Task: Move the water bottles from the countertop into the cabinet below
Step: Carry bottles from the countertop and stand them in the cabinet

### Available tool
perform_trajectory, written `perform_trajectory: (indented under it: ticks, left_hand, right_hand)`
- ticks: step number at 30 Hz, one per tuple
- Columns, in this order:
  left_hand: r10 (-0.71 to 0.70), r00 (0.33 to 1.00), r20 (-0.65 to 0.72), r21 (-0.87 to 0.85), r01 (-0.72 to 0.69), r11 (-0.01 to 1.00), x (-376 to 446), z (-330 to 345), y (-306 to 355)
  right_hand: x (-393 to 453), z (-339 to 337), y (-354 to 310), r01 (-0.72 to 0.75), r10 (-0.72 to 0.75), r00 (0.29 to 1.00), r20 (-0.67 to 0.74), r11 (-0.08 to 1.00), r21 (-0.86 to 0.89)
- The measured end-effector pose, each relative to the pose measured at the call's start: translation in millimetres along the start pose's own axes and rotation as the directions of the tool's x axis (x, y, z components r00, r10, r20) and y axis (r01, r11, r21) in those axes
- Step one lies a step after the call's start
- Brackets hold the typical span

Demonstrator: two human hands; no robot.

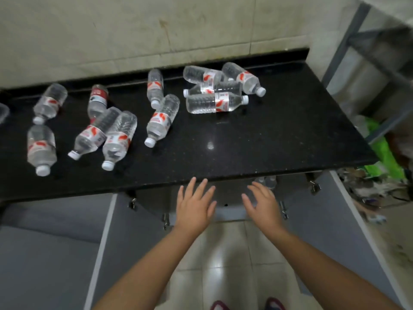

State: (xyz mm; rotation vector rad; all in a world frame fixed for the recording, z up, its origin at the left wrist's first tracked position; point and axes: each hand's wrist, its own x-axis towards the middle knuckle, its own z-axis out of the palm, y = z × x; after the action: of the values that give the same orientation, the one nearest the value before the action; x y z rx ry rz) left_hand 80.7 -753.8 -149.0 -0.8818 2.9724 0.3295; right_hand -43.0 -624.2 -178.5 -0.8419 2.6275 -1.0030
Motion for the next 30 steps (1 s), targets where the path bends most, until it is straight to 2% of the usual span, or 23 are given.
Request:
perform_trajectory:
  ticks: [3, 5, 9, 13, 15, 18, 22, 24, 27, 30]
  left_hand:
    - [-0.066, 0.989, -0.129, 0.0, 0.067, 0.998, 18, -32, -25]
    - [-0.143, 0.976, -0.163, -0.013, 0.143, 0.99, 34, -46, -43]
    - [-0.263, 0.96, -0.093, 0.078, 0.27, 0.96, 70, -63, -81]
    - [-0.356, 0.932, -0.069, 0.07, 0.36, 0.93, 116, -72, -106]
    - [-0.412, 0.91, -0.041, 0.05, 0.413, 0.909, 142, -74, -116]
    - [-0.496, 0.867, 0.05, 0.061, 0.493, 0.868, 178, -77, -137]
    - [-0.466, 0.859, 0.21, 0.115, 0.452, 0.885, 213, -77, -156]
    - [-0.457, 0.855, 0.247, 0.104, 0.445, 0.889, 221, -74, -160]
    - [-0.448, 0.855, 0.261, -0.014, 0.467, 0.884, 222, -69, -164]
    - [-0.445, 0.843, 0.302, -0.126, 0.498, 0.858, 219, -71, -166]
  right_hand:
    - [24, -15, -23, 0.04, -0.043, 0.996, -0.078, 0.999, -0.032]
    - [45, -23, -34, 0.058, -0.066, 0.993, -0.101, 0.996, -0.073]
    - [103, -36, -49, 0.074, -0.089, 0.989, -0.119, 0.989, -0.129]
    - [174, -39, -59, -0.037, 0.026, 0.982, -0.187, 0.998, -0.055]
    - [215, -36, -63, -0.073, 0.062, 0.986, -0.153, 0.995, -0.065]
    - [273, -25, -71, -0.046, 0.04, 0.998, -0.039, 0.987, -0.157]
    - [332, -11, -77, -0.053, 0.086, 0.991, 0.099, 0.954, -0.294]
    - [348, -5, -74, -0.065, 0.118, 0.983, 0.138, 0.939, -0.338]
    - [355, 3, -68, -0.08, 0.13, 0.982, 0.136, 0.942, -0.326]
    - [350, 3, -62, -0.044, 0.107, 0.984, 0.142, 0.921, -0.388]
